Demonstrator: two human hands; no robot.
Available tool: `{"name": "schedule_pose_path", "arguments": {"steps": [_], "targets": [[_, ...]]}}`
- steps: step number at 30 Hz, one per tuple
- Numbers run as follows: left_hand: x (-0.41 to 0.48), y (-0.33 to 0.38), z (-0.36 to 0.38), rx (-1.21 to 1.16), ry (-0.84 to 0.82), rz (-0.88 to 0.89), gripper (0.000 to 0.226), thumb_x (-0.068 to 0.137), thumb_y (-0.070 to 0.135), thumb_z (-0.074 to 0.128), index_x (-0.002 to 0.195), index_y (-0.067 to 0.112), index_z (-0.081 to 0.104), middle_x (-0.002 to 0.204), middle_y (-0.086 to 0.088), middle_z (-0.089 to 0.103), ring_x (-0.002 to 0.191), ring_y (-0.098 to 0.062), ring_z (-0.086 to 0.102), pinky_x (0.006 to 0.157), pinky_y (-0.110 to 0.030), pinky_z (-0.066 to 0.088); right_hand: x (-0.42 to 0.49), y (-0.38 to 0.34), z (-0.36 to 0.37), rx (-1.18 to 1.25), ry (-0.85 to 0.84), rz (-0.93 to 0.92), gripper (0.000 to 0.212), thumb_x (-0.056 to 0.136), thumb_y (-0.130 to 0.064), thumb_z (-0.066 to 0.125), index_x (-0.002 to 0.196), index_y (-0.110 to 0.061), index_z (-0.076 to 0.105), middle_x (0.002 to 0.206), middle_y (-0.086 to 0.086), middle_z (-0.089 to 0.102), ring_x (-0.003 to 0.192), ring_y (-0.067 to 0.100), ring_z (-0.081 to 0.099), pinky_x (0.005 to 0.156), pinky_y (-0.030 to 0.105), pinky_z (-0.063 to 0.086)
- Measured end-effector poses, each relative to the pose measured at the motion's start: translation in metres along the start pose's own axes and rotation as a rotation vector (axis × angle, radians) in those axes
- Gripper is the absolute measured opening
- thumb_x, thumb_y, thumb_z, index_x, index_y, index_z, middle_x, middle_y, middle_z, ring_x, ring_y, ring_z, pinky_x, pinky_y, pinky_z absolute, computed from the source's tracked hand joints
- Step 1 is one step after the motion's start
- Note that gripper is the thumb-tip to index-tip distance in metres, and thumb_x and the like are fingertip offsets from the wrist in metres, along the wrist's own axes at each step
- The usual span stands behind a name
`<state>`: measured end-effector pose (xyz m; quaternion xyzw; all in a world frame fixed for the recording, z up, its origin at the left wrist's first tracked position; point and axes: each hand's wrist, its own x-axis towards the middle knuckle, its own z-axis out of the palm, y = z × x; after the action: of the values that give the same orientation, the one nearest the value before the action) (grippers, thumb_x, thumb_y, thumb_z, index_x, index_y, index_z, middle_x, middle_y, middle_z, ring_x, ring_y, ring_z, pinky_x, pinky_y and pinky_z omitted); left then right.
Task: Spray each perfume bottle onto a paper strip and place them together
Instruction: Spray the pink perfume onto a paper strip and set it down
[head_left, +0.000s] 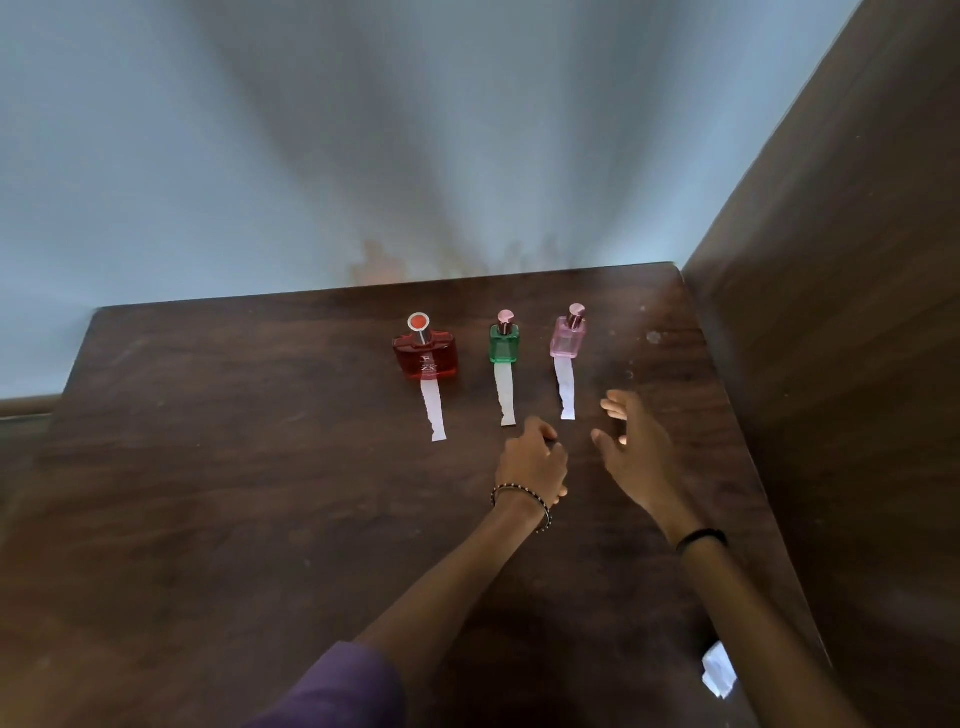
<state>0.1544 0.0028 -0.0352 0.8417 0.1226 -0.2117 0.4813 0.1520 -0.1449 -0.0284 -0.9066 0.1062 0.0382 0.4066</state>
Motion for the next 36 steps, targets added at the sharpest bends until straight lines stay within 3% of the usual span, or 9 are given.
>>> {"name": "schedule_pose_path", "arguments": {"steps": [5, 15, 19, 23, 28, 33, 36], "targets": [[-0.033, -0.009, 0.006, 0.05, -0.078, 0.029, 0.009, 0.094, 0.018, 0.055, 0.101, 0.023, 0.056, 0.08, 0.002, 0.068, 0.065, -0.023, 0.075, 0.065, -0.039, 0.064, -0.045, 0.016, 0.01, -0.027, -0.005, 0.021, 0.052, 0.094, -0.009, 0.069, 0.142, -0.012, 0.05, 0.141, 0.007, 0.059, 0.132, 0.023, 0.055, 0.107, 0.048, 0.047], [-0.085, -0.015, 0.019, 0.27, -0.254, 0.136, 0.014, 0.092, 0.02, 0.058, 0.103, 0.017, 0.065, 0.097, -0.007, 0.074, 0.089, -0.025, 0.073, 0.08, -0.043, 0.06, -0.126, 0.025, -0.007, -0.077, -0.047, 0.034, 0.043, 0.096, -0.017, 0.067, 0.138, -0.018, 0.055, 0.139, 0.002, 0.062, 0.129, 0.021, 0.056, 0.104, 0.041, 0.049], [-0.104, -0.018, 0.028, 0.414, -0.321, 0.261, 0.022, 0.091, 0.023, 0.059, 0.111, 0.021, 0.068, 0.102, 0.003, 0.074, 0.097, -0.016, 0.069, 0.085, -0.029, 0.054, -0.162, 0.034, -0.021, -0.054, 0.088, 0.091, 0.036, 0.096, -0.015, 0.068, 0.132, -0.013, 0.062, 0.133, 0.004, 0.066, 0.122, 0.023, 0.06, 0.101, 0.04, 0.05], [-0.123, -0.023, 0.043, 0.463, -0.458, 0.377, 0.026, 0.091, 0.022, 0.061, 0.115, 0.016, 0.069, 0.112, -0.001, 0.072, 0.095, -0.017, 0.068, 0.086, -0.028, 0.053, -0.196, 0.051, -0.037, -0.136, 0.296, 0.124, 0.027, 0.089, -0.005, 0.075, 0.115, -0.001, 0.069, 0.115, 0.014, 0.07, 0.109, 0.034, 0.064, 0.091, 0.046, 0.053], [-0.131, -0.019, 0.062, 0.525, -0.579, 0.486, 0.037, 0.093, 0.018, 0.062, 0.129, 0.009, 0.062, 0.119, -0.008, 0.066, 0.097, -0.022, 0.067, 0.085, -0.021, 0.045, -0.219, 0.071, -0.044, -0.188, 0.412, 0.274, 0.041, 0.084, -0.01, 0.081, 0.117, 0.006, 0.063, 0.121, 0.024, 0.064, 0.117, 0.043, 0.056, 0.104, 0.048, 0.04], [-0.14, -0.014, 0.081, 0.526, -0.683, 0.459, 0.047, 0.094, 0.012, 0.06, 0.14, 0.005, 0.052, 0.131, -0.014, 0.058, 0.112, -0.027, 0.062, 0.088, -0.021, 0.042, -0.223, 0.081, -0.042, -0.253, 0.279, 0.401, 0.055, 0.09, -0.027, 0.076, 0.131, 0.004, 0.056, 0.133, 0.023, 0.057, 0.127, 0.041, 0.05, 0.108, 0.046, 0.036], [-0.145, -0.008, 0.095, 0.503, -0.701, 0.422, 0.046, 0.096, 0.007, 0.052, 0.142, 0.007, 0.05, 0.136, -0.017, 0.051, 0.117, -0.033, 0.061, 0.088, -0.029, 0.047, -0.219, 0.079, -0.046, -0.27, 0.236, 0.327, 0.033, 0.092, -0.014, 0.073, 0.116, 0.006, 0.064, 0.119, 0.024, 0.062, 0.116, 0.042, 0.056, 0.101, 0.046, 0.042]]}}
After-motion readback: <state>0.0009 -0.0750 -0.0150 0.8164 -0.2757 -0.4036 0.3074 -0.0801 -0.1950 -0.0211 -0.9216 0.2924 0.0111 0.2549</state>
